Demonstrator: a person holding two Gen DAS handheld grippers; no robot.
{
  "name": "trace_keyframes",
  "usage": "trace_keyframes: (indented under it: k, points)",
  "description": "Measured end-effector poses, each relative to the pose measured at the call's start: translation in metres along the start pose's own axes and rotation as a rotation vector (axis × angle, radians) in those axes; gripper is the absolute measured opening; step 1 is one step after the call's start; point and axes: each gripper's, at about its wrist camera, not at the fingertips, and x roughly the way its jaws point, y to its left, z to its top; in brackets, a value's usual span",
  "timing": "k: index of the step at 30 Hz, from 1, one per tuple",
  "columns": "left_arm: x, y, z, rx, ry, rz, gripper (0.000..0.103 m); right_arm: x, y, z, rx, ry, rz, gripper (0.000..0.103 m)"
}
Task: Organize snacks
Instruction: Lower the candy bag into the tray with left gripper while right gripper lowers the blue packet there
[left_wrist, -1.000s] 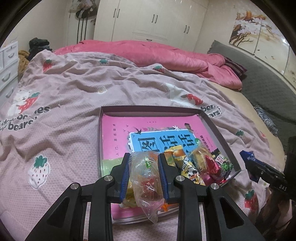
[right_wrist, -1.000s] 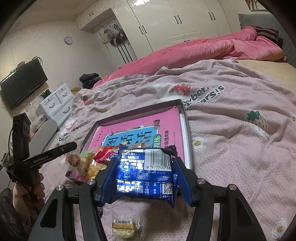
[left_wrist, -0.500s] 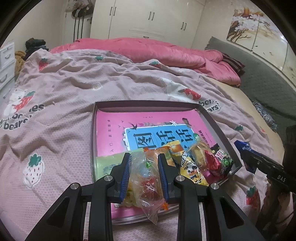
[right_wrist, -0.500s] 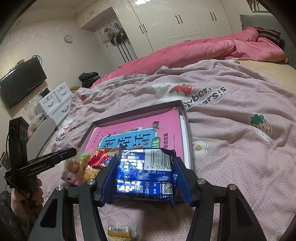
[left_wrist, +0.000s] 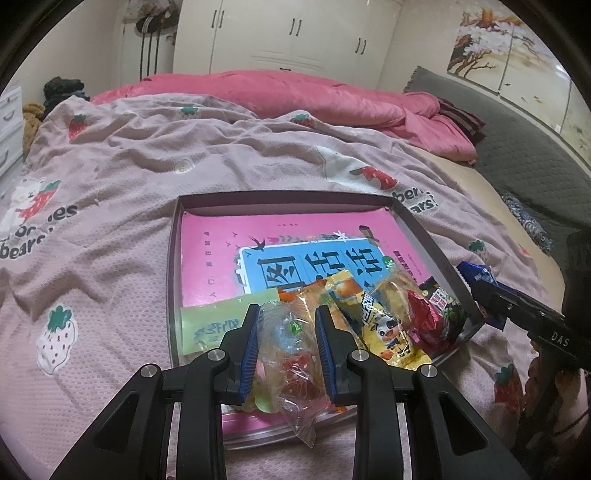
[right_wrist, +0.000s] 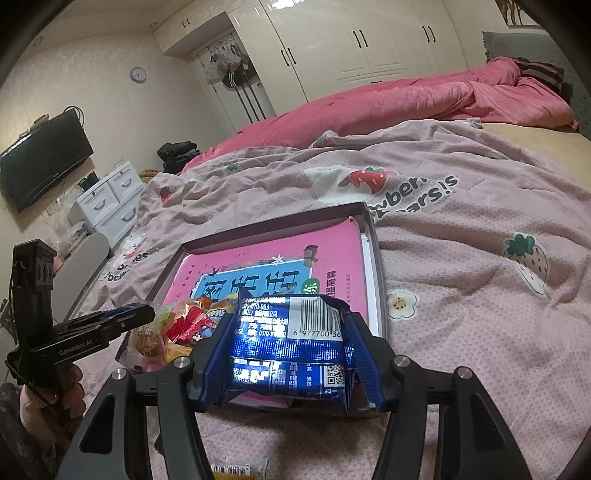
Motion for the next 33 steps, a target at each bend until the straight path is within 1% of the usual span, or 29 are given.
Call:
trace_keyframes:
  k: [27, 33]
  points:
    - [0.004, -0.002, -0.001, 0.015, 0.007, -0.002, 0.030, 0.018, 0.000, 0.005, -0.023, 0.005, -0.013, 0.060]
    - [0.005, -0.002, -0.002, 0.016, 0.011, 0.000, 0.030, 0.022, -0.001, 0.005, -0.031, 0.013, -0.028, 0.060]
